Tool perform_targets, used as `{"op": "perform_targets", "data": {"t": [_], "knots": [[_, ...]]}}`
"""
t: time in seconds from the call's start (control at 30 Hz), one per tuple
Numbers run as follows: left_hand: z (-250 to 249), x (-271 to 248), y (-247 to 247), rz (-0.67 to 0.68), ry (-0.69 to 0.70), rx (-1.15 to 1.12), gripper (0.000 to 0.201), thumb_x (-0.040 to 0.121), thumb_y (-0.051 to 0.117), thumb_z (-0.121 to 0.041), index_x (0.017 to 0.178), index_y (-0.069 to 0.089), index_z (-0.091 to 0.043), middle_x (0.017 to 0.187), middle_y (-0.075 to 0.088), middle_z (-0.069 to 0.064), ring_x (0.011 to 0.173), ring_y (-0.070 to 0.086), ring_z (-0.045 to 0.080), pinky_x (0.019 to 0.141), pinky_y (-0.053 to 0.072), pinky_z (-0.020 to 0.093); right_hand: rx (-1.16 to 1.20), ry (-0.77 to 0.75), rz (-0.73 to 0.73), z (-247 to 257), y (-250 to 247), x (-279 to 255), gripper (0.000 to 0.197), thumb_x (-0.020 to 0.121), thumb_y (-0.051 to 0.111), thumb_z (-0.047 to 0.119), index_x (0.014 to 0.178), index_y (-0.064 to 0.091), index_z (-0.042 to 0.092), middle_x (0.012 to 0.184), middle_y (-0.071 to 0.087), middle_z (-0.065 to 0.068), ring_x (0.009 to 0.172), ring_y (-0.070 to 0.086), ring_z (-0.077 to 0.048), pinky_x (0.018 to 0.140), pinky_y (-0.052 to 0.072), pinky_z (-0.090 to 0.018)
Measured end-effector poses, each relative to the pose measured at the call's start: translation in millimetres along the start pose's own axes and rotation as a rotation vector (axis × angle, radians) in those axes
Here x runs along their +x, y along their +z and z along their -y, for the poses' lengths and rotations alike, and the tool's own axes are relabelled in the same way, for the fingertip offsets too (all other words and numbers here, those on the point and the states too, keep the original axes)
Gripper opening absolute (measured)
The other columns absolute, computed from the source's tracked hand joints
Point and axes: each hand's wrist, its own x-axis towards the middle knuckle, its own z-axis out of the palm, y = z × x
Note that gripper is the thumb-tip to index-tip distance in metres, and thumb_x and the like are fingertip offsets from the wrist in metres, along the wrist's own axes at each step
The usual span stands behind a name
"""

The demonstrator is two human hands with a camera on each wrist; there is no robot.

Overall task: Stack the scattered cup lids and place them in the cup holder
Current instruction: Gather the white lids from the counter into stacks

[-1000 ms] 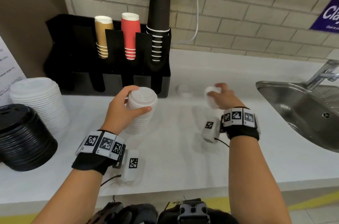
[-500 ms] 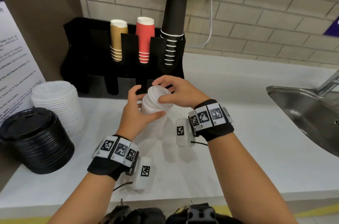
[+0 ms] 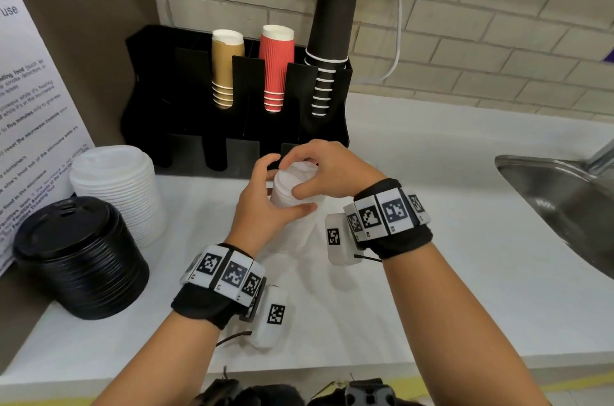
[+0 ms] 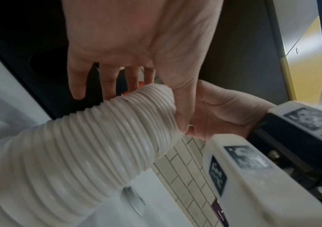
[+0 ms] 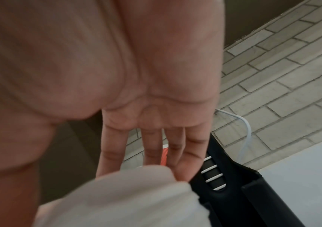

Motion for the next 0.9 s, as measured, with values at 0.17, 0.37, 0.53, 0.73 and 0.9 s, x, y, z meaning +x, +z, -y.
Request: {"op": "perform_targets", "data": {"t": [0.17,0.37,0.53,0.73,0.9], "knots": [[0.0,-1.0,0.0,0.021,0.03,-0.004,0.06,0.068,0.086,-0.031,0.112,0.05,-0.047,0.109,0.058,-0.026,0.094,0.05,-0.023,0.071,0.04,-0.001,0.091,0.017,0.001,-8.6,-0.9,-6.3,0.035,0.074,0.079,0.026,0.105,0.064,0.029,0.109,0.057,0.01,0.101,0.052,-0.006,0.084,0.043,-0.019],[-2.5,0.6,-4.5,0.046,0.031,0.022,0.062,0.067,0.088,-0.03,0.118,0.053,-0.033,0.108,0.055,-0.028,0.093,0.047,-0.025,0.072,0.038,-0.003,0.477,0.436,-0.58,-78.2,-15.3,9.9,0.011,0.087,0.064,0.021,0.097,0.063,0.017,0.098,0.064,0.001,0.09,0.062,-0.014,0.07,0.045,-0.02],[-6.9,-1.0,-6.3,0.033,0.014,0.037,0.058,0.067,0.087,-0.029,0.111,0.051,-0.039,0.106,0.055,-0.028,0.09,0.047,-0.028,0.07,0.038,-0.004,0.04,0.902,-0.171,-151.5,-1.9,35.2,0.054,0.084,0.058,0.042,0.134,0.045,0.027,0.138,0.037,-0.011,0.119,0.049,-0.037,0.092,0.038,-0.035],[-7.5,-4.4,-2.5,0.015,0.012,0.068,0.063,0.068,0.087,-0.032,0.119,0.051,-0.035,0.116,0.055,-0.024,0.102,0.048,-0.018,0.075,0.037,-0.003,-0.404,0.849,-0.053,-185.4,8.1,37.7,0.059,0.077,0.054,0.047,0.128,0.046,0.018,0.137,0.033,-0.014,0.123,0.037,-0.04,0.093,0.038,-0.05],[-8.4,-5.7,-2.3,-0.005,0.006,0.083,0.065,0.068,0.086,-0.034,0.122,0.051,-0.034,0.12,0.055,-0.023,0.109,0.049,-0.01,0.076,0.038,0.0,-0.364,0.722,0.011,-192.3,0.4,41.2,0.042,0.083,0.058,0.044,0.109,0.054,0.012,0.12,0.058,-0.015,0.096,0.055,-0.033,0.078,0.046,-0.036]]}}
